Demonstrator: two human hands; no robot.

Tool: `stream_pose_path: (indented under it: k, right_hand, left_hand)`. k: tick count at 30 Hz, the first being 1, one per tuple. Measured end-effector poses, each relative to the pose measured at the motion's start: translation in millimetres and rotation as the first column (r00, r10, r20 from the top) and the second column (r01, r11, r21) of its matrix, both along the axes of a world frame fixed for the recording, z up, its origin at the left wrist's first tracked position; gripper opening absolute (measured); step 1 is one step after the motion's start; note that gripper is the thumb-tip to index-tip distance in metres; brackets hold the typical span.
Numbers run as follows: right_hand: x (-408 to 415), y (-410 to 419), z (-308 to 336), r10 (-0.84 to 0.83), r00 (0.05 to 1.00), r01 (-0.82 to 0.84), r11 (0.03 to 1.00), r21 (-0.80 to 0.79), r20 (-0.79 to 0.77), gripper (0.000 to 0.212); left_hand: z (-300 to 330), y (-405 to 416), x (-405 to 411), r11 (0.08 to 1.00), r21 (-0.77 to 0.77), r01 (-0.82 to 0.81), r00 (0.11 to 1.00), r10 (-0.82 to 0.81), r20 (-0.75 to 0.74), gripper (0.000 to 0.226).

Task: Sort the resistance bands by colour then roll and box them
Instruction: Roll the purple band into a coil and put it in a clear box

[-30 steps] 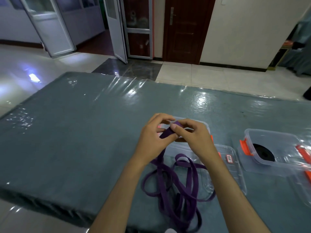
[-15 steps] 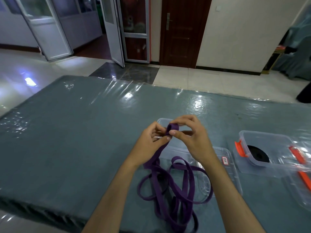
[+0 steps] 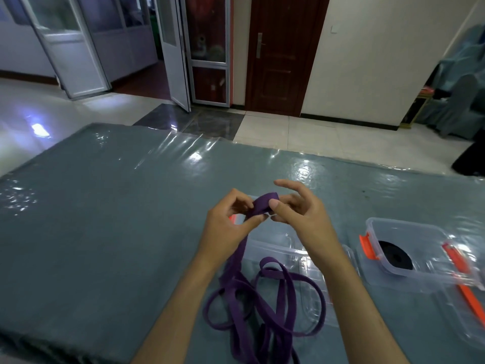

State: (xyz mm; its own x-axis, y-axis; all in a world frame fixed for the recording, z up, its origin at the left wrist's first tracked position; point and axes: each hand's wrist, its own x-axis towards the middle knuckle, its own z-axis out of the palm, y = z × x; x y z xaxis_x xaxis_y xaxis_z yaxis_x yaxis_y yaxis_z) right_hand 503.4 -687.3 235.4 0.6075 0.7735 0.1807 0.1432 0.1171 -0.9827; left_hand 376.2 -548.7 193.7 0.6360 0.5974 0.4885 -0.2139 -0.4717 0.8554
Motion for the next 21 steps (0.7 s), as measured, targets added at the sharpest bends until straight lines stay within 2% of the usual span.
stream_pose_path:
  k: [3,6,11,16,21]
  right_hand:
    - [4.3,2.5,2.9,0.044,0.994,-0.048,0.998,-0.029,-0.099,0.014]
    - [6.5,6.6,3.8,0.003,0.997,-0.006,0.999,-0.039,-0.077,0.012]
    - [14.8,13.7,-0.6,-0.062,0.997,0.061,0.998,-0.011,-0.047,0.02]
    - [27.6,13.2,-8.8,-0.039,0.985,0.031,0.998,-0.053,-0.166,0.005]
    - [34.5,16.7,-17.2,-0.088,0.975,0.076,0.995,-0.064,-0.202,0.02]
  left_hand:
    - [2.4,6.7,4.9,0.978,0.207,-0.033,0.995,0.051,-0.084,0.033]
    - [0.4,8.7,8.7,0.959,0.284,0.009,0.99,0.031,-0.135,0.034]
    - [-1.2,9.3,14.4,0.969,0.245,0.024,0.996,-0.001,-0.092,0.032]
    - [-4.1,18.2,24.2,0.969,0.245,0.02,0.994,0.007,-0.11,0.03]
    - [-10.7,21.6,34.1,0.97,0.233,0.071,0.985,-0.032,-0.168,0.031]
